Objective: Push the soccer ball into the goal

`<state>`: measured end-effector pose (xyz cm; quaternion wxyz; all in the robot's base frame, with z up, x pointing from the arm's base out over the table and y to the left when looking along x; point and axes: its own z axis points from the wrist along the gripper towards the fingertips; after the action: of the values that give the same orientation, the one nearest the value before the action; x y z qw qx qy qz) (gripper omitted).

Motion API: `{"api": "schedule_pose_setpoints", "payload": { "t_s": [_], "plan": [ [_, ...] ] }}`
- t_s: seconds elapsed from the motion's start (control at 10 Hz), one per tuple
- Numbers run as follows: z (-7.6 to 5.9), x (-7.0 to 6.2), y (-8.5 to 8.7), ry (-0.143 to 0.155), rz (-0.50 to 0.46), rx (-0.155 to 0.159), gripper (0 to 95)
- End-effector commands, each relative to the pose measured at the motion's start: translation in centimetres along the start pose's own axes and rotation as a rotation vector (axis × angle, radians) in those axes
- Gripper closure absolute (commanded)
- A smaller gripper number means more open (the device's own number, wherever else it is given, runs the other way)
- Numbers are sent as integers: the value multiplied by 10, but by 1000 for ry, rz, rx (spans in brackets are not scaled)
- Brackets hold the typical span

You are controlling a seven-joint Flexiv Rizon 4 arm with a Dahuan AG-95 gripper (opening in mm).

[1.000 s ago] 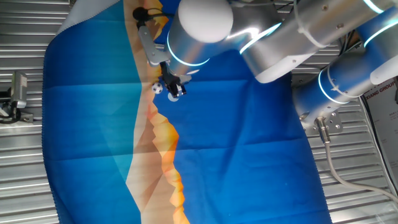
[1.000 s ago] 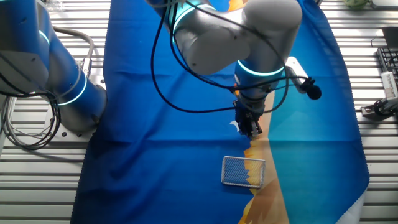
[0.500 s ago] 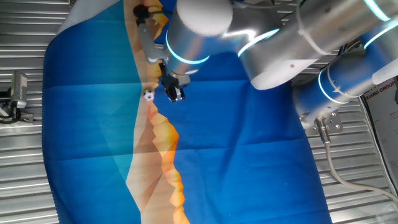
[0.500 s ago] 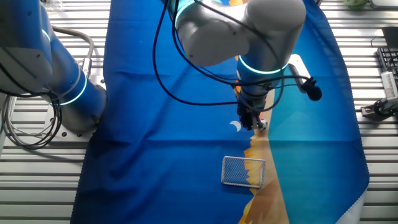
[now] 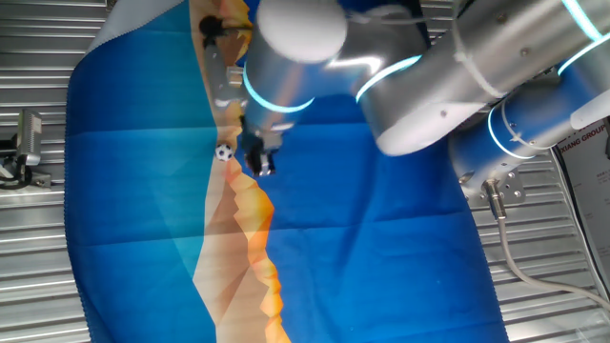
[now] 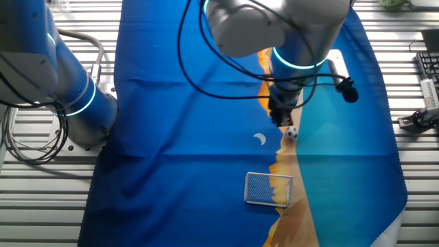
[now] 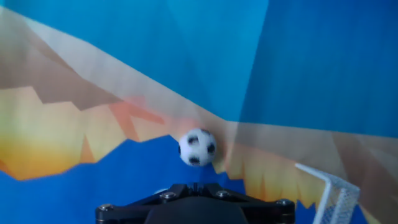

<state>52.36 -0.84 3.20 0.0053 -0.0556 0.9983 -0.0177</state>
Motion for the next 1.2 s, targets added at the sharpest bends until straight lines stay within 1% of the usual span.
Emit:
{"api": "schedule_pose_setpoints", "payload": {
  "t_s": [0.1,0.2,0.3,0.4,0.5,0.6,0.7,0.8,0.9,1.0,1.2],
  "plan": [
    [-6,-18,5,2,0,-12,950],
    [-8,-27,7,2,4,-15,950],
    [-8,-31,8,2,5,-16,950],
    [-8,-45,8,-1,7,-26,950],
    [-5,-53,8,-5,8,-27,950],
    [-4,-55,8,-7,7,-27,950],
    [0,-60,8,-12,9,-28,950],
    [1,-61,8,-14,9,-28,950],
    [5,-61,7,-23,8,-31,950],
    [8,-61,7,-24,6,-30,950],
    [9,-61,3,-27,-6,-30,950]
  ]
}}
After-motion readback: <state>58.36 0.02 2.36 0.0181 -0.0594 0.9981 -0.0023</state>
